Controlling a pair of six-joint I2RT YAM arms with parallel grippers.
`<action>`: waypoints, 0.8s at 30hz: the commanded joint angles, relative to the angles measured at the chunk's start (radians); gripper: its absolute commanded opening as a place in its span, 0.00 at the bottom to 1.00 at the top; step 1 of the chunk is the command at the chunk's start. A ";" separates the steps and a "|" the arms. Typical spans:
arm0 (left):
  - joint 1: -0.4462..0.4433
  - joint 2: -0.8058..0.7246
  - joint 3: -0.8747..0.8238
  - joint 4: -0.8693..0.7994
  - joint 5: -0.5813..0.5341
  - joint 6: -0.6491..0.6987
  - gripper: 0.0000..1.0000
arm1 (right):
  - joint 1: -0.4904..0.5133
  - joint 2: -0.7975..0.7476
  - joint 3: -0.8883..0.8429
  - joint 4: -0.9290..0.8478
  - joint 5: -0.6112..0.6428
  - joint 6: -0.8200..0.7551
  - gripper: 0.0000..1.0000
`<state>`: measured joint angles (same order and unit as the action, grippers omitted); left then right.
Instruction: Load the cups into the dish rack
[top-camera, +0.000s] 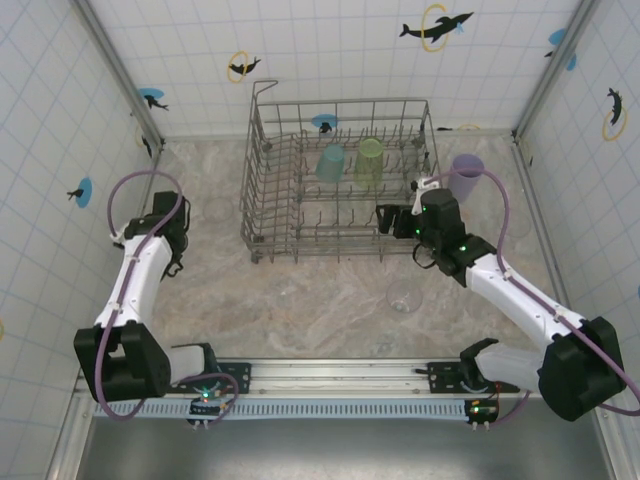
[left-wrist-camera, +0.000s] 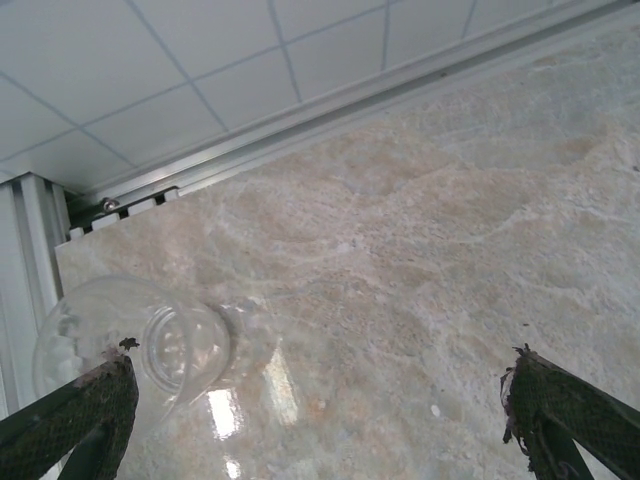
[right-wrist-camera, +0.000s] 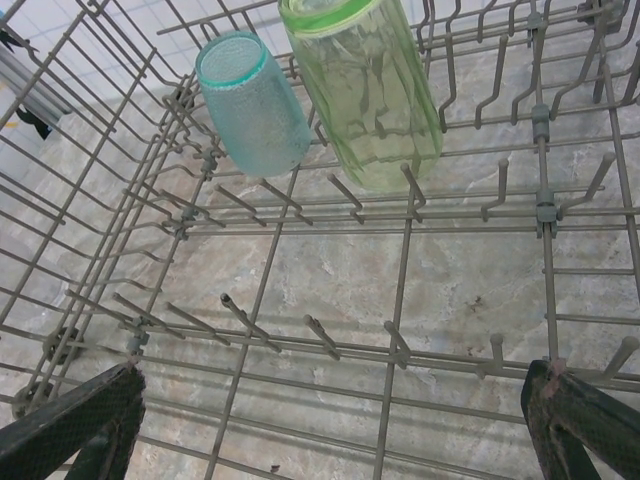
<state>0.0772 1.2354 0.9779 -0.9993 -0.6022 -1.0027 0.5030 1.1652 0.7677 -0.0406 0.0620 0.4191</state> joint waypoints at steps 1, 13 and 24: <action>0.042 -0.031 -0.037 -0.041 0.009 0.021 0.97 | -0.002 -0.019 -0.014 0.032 -0.008 0.007 1.00; 0.227 -0.086 -0.213 0.114 0.220 0.173 0.97 | 0.004 -0.034 -0.041 0.056 -0.012 0.052 1.00; 0.342 -0.080 -0.294 0.212 0.289 0.271 0.89 | 0.003 -0.044 -0.057 0.051 -0.004 0.041 1.00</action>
<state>0.4004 1.1606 0.7147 -0.8291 -0.3473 -0.7834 0.5041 1.1484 0.7334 -0.0193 0.0551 0.4587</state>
